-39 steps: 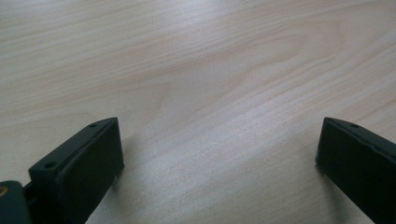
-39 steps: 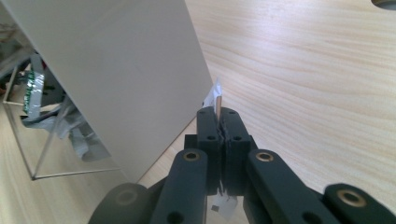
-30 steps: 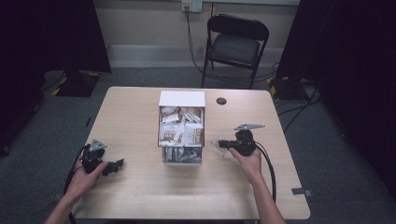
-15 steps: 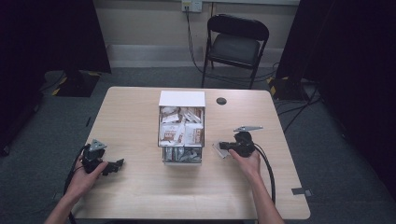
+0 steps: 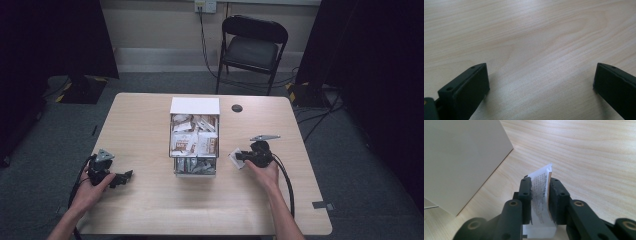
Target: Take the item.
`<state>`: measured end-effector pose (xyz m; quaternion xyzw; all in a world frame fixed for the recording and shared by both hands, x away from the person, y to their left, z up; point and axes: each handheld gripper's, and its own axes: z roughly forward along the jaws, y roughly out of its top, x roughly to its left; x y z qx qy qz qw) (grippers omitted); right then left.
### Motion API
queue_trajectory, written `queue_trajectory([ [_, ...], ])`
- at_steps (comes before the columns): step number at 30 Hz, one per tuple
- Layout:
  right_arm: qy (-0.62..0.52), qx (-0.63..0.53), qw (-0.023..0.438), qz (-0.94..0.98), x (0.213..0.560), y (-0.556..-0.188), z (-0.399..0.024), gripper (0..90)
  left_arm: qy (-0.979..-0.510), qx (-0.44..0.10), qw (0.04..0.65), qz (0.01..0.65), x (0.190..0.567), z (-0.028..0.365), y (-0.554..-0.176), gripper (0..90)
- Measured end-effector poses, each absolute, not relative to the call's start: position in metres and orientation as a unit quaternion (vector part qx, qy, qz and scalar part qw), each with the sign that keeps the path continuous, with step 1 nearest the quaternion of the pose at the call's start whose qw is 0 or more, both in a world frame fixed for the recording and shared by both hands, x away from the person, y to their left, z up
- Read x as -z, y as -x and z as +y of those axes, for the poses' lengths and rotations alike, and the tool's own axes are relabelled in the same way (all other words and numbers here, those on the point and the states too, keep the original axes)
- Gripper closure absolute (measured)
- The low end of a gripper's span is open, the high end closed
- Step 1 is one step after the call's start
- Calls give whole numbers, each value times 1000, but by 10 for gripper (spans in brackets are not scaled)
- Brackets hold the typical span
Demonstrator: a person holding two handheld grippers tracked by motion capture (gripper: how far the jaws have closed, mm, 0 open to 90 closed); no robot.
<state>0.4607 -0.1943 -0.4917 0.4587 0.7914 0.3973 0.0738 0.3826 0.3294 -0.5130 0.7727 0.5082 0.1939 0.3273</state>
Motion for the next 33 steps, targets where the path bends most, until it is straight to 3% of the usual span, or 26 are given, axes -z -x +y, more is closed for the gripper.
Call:
queue_trajectory([
  [16,-472,-407,88,777,491,-462,-197,438,-773,-194,327,508,513,329,-383,0],
  [20,-472,-410,88,776,490,-461,-197,427,-774,-193,327,507,513,330,-383,0],
  [27,-474,-419,98,769,479,-457,-200,310,-775,-192,326,506,513,330,-383,0],
  [33,-475,-430,103,761,467,-449,-209,273,-775,-192,326,506,513,330,-383,0],
])
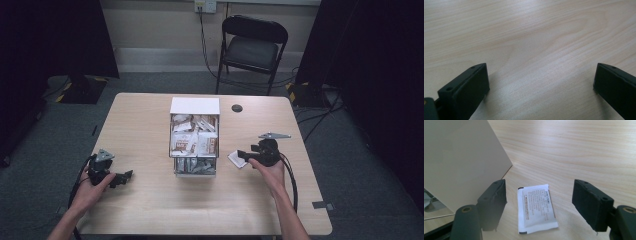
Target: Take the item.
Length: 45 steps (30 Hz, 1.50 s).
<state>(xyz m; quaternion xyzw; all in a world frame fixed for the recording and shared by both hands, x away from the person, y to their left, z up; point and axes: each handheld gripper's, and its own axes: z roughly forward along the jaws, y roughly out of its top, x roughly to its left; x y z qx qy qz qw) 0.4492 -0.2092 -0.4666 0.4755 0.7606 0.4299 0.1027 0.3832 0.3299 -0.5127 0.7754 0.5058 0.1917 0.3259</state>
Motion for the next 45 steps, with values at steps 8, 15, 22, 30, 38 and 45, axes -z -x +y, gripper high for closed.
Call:
queue_trajectory([
  [8,-478,-431,106,758,456,-439,-224,254,-775,-192,326,506,513,330,-383,0],
  [15,-483,-430,113,754,447,-429,-237,232,-776,-192,326,506,513,330,-383,0],
  [22,-495,-425,123,747,445,-416,-252,224,-775,-192,326,506,513,330,-383,0],
  [30,-519,-404,143,740,443,-405,-278,222,-775,-192,326,506,513,330,-383,0],
  [38,-546,-379,170,727,451,-389,-297,235,-774,-193,327,507,513,330,-383,0],
  [45,-569,-344,176,725,466,-378,-313,208,-774,-193,326,506,513,330,-383,0],
])
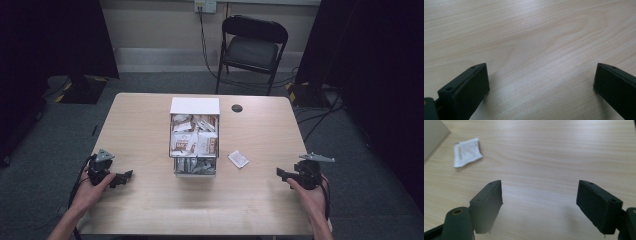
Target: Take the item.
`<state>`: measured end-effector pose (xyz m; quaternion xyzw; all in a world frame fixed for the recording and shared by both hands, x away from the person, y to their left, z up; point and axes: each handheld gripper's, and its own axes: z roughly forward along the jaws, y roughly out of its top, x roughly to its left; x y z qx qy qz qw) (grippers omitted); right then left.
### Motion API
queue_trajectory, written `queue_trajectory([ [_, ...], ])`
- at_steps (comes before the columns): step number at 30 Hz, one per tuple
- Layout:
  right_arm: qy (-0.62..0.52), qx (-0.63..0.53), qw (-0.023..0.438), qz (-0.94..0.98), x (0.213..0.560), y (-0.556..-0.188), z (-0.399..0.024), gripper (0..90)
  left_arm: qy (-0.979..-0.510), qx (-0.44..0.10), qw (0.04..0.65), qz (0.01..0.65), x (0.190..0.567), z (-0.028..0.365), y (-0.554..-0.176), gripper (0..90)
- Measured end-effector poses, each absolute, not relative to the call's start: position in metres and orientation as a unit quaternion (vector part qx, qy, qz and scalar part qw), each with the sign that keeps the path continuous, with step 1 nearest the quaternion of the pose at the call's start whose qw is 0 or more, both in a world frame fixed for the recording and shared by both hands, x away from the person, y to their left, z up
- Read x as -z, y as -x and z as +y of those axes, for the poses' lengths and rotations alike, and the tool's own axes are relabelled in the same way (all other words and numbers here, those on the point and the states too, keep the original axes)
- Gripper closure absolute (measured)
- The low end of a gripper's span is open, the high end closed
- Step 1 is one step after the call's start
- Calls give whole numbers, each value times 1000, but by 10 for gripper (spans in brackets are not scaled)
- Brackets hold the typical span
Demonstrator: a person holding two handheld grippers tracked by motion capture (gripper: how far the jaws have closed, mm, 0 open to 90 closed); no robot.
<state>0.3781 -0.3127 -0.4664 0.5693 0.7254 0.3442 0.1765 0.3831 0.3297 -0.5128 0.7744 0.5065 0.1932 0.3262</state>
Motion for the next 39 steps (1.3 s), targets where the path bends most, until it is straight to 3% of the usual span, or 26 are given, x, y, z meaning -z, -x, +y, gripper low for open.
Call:
queue_trajectory([
  [17,-577,-263,213,743,491,-368,-321,162,-773,-194,327,508,513,329,-383,0],
  [26,-588,-282,243,718,500,-365,-314,71,-772,-195,327,509,513,329,-383,0],
  [39,-604,-282,258,700,502,-361,-309,60,-774,-193,326,508,513,329,-383,0],
])
